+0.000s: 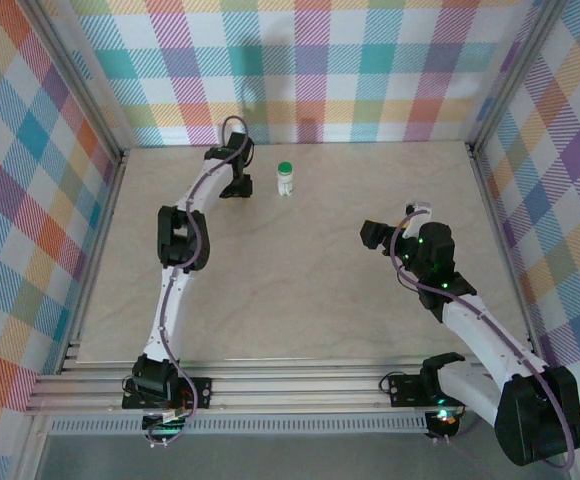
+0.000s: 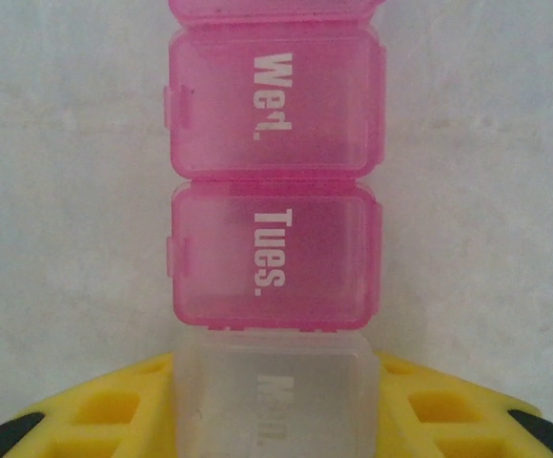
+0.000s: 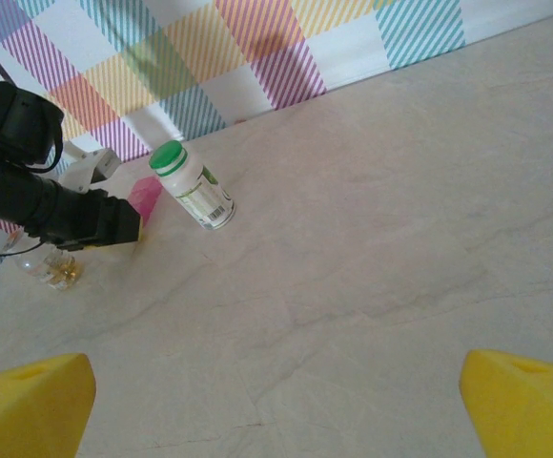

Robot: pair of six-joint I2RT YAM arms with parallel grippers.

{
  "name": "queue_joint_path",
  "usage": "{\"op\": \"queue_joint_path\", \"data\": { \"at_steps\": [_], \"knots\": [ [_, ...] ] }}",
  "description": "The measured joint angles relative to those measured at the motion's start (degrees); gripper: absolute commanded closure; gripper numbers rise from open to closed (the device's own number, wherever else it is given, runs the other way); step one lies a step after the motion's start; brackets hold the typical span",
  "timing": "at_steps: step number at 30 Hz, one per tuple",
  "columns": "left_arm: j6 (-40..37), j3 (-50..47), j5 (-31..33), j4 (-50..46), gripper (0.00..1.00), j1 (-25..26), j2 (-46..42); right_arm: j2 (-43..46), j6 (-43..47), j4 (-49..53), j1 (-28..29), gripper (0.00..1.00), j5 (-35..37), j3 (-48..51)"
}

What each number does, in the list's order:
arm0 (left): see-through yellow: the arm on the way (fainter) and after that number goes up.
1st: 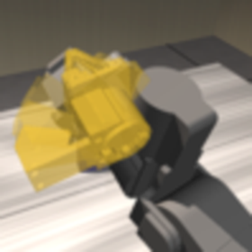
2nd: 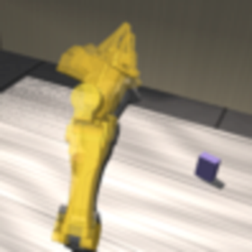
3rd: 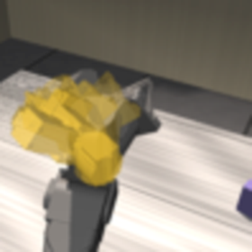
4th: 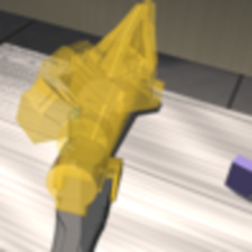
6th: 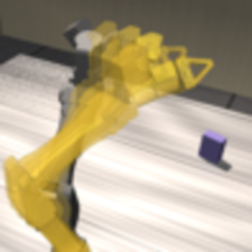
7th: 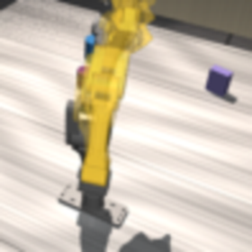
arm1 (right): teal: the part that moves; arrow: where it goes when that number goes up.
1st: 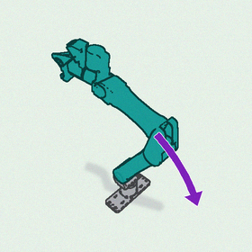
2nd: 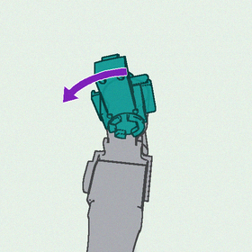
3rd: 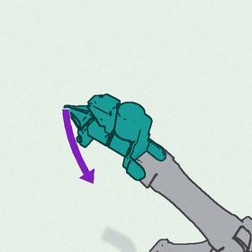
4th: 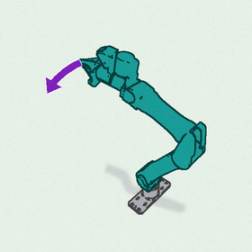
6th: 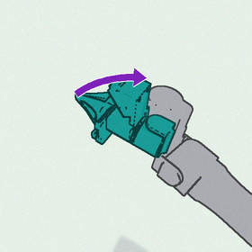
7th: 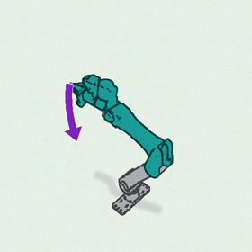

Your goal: Sort the pills into containers

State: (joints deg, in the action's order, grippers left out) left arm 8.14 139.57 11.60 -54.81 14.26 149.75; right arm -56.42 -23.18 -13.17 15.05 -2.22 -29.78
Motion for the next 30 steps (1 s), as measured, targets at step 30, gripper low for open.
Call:
{"op": "queue_joint_path", "data": {
  "at_steps": [30],
  "knots": [
    [26.08,-64.00,2.08,24.83,0.67,28.06,-42.07,-4.92,-1.11,0.11,1.16,0.01,0.31,0.00]
  ]
}}
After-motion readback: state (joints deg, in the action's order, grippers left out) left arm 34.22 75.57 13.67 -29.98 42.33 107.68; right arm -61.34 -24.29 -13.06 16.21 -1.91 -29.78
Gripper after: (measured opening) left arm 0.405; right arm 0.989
